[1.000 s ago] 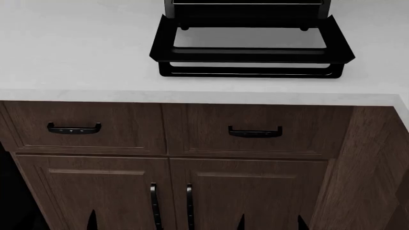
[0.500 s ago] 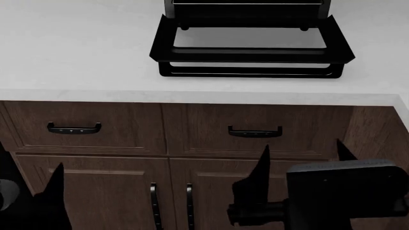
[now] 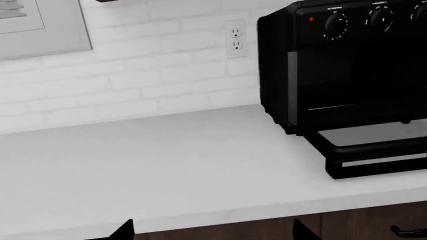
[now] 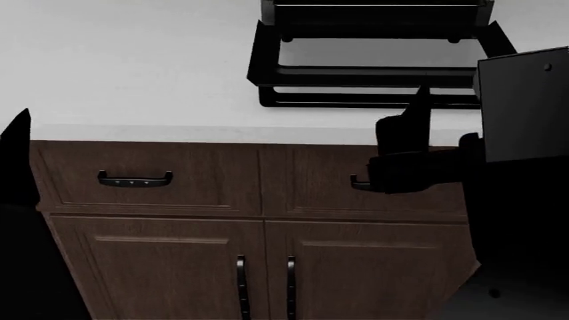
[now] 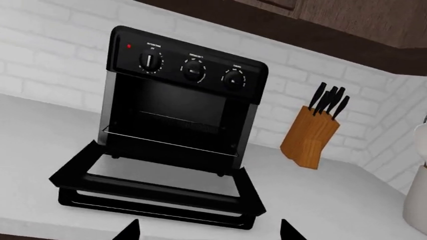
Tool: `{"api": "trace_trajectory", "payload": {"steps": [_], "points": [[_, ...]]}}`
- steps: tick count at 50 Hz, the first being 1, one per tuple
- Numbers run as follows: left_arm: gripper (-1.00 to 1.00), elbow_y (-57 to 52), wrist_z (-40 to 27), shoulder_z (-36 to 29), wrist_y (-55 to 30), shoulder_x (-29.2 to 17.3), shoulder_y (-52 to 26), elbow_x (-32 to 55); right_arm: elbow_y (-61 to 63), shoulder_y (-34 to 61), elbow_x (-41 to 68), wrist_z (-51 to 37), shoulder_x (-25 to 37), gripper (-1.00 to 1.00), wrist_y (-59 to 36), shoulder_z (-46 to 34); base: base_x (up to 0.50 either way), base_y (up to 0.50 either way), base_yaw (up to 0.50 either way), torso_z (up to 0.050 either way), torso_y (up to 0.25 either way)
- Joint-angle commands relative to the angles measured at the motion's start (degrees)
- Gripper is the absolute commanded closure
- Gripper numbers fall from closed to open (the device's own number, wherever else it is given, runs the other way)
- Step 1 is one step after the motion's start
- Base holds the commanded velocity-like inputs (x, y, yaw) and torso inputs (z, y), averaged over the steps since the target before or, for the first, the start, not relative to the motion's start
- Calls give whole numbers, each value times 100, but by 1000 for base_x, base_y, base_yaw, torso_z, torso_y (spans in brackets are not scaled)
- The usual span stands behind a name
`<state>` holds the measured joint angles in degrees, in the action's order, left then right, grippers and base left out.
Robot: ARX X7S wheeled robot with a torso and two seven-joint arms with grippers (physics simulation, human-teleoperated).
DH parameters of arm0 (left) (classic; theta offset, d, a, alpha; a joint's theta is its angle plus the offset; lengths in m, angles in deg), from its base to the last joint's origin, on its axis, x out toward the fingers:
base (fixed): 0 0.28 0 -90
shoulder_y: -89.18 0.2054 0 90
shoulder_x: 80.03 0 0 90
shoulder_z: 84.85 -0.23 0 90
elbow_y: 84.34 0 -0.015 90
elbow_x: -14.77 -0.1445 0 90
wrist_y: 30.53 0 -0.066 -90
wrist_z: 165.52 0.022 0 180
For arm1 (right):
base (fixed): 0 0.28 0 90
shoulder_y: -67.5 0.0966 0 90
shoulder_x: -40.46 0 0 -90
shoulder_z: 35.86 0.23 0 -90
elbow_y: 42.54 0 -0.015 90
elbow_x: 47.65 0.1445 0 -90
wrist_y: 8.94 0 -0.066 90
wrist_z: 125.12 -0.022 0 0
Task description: Fully slide the toaster oven rack0 out.
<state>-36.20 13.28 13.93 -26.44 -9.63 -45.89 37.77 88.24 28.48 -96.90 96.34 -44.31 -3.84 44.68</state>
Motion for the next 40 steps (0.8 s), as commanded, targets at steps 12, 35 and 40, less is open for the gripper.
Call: {"api": "trace_trajectory", "payload": {"steps": [12,35,40], "points": [[-100,280,-131,-217,-201,-54,-650,279,-203,474,-833,791,-163,-100,-146,-29,0,417,0,0,0],[-100,311,-270,-297,-32,-66,-499,390,-406,421,-1140,1155,-302,-100,48,52,391,59,0,0,0],[-100,336,-309,-322,12,-52,-474,399,-417,330,-1006,1032,-336,-100,122,90,500,110,0,0,0]]}}
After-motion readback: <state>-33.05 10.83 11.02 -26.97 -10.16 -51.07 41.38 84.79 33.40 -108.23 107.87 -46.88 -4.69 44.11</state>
